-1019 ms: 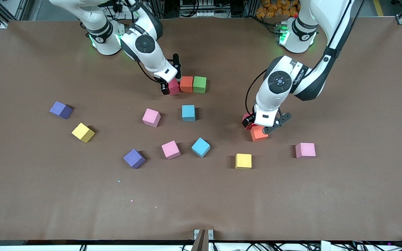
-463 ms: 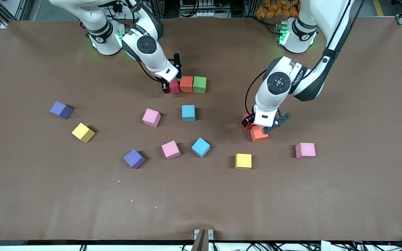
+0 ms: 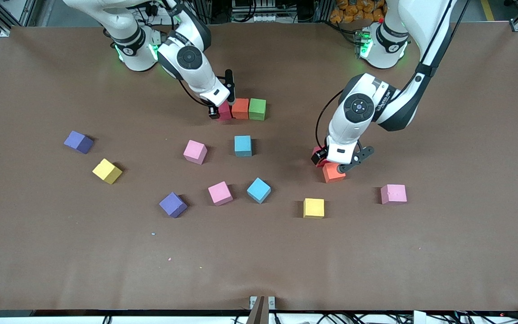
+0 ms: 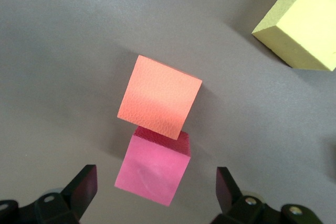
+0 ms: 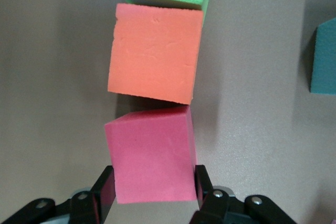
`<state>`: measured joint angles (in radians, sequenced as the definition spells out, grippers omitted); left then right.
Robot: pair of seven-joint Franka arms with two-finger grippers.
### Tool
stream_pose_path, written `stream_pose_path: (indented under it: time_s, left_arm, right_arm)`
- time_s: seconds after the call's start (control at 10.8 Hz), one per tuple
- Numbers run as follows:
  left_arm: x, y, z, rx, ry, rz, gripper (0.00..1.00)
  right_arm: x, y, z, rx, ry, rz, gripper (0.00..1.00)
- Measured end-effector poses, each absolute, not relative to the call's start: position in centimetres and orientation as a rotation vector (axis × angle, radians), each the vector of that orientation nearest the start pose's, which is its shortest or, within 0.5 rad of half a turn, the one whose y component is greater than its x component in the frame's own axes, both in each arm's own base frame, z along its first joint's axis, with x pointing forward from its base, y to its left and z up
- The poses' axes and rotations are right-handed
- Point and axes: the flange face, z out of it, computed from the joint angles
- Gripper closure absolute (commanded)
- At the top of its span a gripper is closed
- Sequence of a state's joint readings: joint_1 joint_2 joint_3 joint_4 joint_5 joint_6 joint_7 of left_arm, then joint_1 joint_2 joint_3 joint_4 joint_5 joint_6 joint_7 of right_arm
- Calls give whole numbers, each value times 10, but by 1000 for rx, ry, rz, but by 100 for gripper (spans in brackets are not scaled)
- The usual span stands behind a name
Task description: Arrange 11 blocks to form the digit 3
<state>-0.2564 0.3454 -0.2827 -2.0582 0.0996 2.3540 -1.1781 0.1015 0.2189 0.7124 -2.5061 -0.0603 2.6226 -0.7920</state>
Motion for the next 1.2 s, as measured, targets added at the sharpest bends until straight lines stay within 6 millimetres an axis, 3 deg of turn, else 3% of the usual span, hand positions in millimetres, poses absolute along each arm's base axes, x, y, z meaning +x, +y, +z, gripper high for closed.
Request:
stream_pose_path:
  time_s: [1.2]
  left_arm:
    - [507,-298,270,-3001,-898,65,0]
  right_arm:
    - [306,355,219,2328,2274,-66,32]
